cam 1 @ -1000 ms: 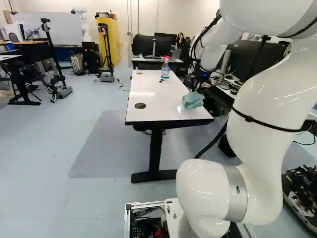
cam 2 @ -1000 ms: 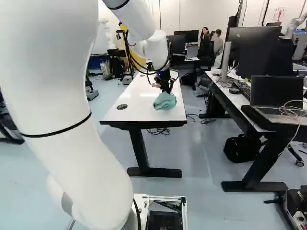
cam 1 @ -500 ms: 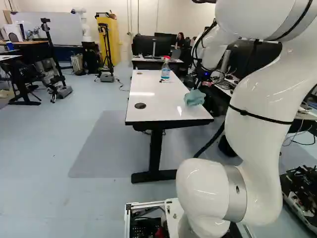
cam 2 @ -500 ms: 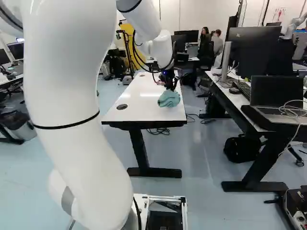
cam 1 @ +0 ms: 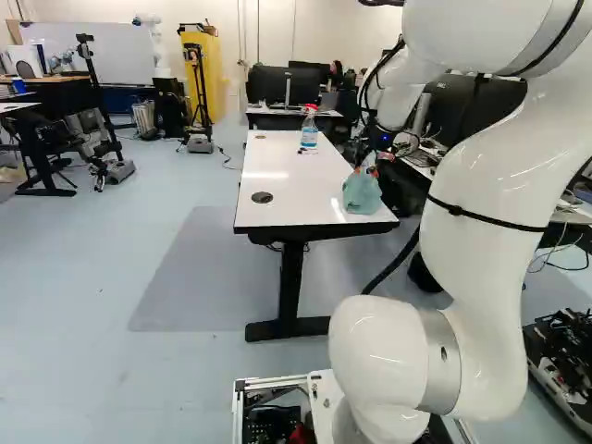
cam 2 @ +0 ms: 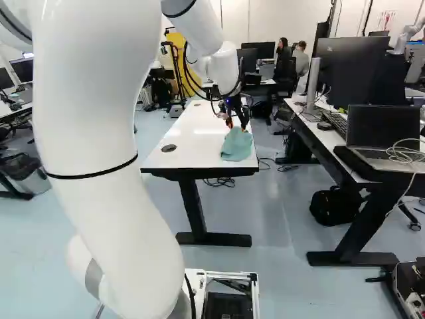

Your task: Clean the table with the green towel

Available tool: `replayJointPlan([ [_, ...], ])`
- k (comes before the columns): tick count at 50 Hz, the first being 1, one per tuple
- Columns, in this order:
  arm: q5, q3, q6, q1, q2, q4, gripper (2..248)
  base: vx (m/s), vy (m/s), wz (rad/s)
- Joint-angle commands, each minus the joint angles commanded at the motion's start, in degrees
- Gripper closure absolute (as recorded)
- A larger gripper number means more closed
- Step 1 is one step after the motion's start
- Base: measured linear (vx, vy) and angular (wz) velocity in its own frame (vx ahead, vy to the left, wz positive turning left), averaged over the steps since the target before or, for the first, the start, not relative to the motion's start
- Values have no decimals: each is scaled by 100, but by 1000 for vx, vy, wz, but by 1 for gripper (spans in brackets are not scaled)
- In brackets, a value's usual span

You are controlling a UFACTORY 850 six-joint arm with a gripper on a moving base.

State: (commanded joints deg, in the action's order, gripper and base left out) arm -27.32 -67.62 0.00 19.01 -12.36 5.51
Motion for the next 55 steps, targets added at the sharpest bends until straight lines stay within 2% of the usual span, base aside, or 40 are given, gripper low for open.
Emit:
replayJointPlan([
  [1, 0, 0, 0, 0, 0, 0, 146, 0, 0, 0],
  [2, 0, 0, 0, 0, 0, 0, 111, 0, 0, 0],
  [7, 0, 0, 0, 0, 0, 0, 111, 0, 0, 0],
  [8, 0, 0, 0, 0, 0, 0, 74, 0, 0, 0],
  [12, 0, 0, 0, 0, 0, 0, 74, 0, 0, 0],
  [13, 0, 0, 0, 0, 0, 0, 37, 0, 0, 0],
  [17, 0, 0, 0, 0, 0, 0, 37, 0, 0, 0],
  [18, 0, 0, 0, 0, 0, 0, 4, 0, 0, 0],
  [55, 169, 137, 0, -42, 62, -12, 3, 0, 0, 0],
])
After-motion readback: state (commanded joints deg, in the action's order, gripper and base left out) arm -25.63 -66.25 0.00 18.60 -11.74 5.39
